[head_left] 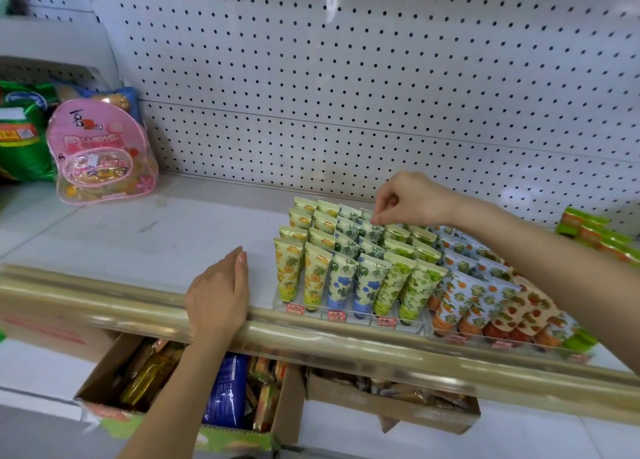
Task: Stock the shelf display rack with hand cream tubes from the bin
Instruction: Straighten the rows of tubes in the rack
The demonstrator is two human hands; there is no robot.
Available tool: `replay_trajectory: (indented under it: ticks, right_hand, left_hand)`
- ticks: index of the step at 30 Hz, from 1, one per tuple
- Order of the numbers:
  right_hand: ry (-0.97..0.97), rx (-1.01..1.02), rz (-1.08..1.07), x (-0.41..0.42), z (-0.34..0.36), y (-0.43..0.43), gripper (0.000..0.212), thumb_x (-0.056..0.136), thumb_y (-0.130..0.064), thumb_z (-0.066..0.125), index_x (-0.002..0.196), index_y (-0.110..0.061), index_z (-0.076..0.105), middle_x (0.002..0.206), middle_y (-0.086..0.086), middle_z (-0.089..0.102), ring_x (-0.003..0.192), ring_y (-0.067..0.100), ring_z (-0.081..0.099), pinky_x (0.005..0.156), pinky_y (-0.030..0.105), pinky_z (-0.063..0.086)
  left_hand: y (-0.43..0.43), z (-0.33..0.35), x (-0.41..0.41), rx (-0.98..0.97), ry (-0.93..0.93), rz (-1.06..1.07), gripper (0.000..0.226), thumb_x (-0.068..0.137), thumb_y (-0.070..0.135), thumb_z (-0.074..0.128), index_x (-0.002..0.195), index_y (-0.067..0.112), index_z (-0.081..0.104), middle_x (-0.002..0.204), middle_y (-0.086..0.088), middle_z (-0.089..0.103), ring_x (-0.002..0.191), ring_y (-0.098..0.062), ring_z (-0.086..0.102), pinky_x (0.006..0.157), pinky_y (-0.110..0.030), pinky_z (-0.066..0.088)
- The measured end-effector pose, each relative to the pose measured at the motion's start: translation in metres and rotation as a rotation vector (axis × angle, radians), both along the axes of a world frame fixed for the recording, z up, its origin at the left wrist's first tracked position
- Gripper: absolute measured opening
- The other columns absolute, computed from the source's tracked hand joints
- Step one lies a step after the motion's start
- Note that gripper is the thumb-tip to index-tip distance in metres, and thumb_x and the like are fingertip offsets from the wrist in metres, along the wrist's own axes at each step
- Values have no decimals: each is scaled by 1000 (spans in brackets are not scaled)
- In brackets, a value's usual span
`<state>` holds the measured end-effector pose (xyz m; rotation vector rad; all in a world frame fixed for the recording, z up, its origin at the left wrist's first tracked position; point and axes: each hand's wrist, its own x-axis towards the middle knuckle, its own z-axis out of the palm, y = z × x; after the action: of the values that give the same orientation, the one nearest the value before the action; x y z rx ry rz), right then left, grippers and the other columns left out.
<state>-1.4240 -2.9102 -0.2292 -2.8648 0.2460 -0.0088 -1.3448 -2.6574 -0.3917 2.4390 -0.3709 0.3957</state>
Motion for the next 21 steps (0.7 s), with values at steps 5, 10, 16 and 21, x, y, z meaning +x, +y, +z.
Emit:
replay_trajectory:
  ticks: [5,10,16,21]
  right_hand:
    - [3,3,-1,3,-4,4,15,82,-25,71,70,-16,67,60,-10,56,58,3,49,57,22,38]
    - [16,-4,-8,2,-3,6,24,82,-24,71,61,-23,60,57,-11,54,56,2,47,55,21,37]
    - [1,-4,-25,-1,-4,8,26,82,-25,71,59,-24,58,59,-12,55,57,1,47,63,24,35]
    - [5,3,-41,-2,-5,6,20,82,-26,71,64,-19,63,62,-8,58,61,4,49,71,27,37]
  left_hand:
    - [0,0,-1,5,-14,1,55,100,41,17,125,17,60,110,-10,70,97,-32,64,78,-38,47]
    - [-1,2,-2,3,-15,3,53,101,40,19,126,17,60,113,-10,69,100,-31,64,81,-38,46]
    - [-1,4,-3,-1,-11,8,49,101,35,23,125,15,60,112,-10,69,99,-31,64,79,-37,46]
    - [-1,5,-4,0,-9,11,48,102,35,24,125,14,61,112,-10,69,99,-31,64,80,-37,46]
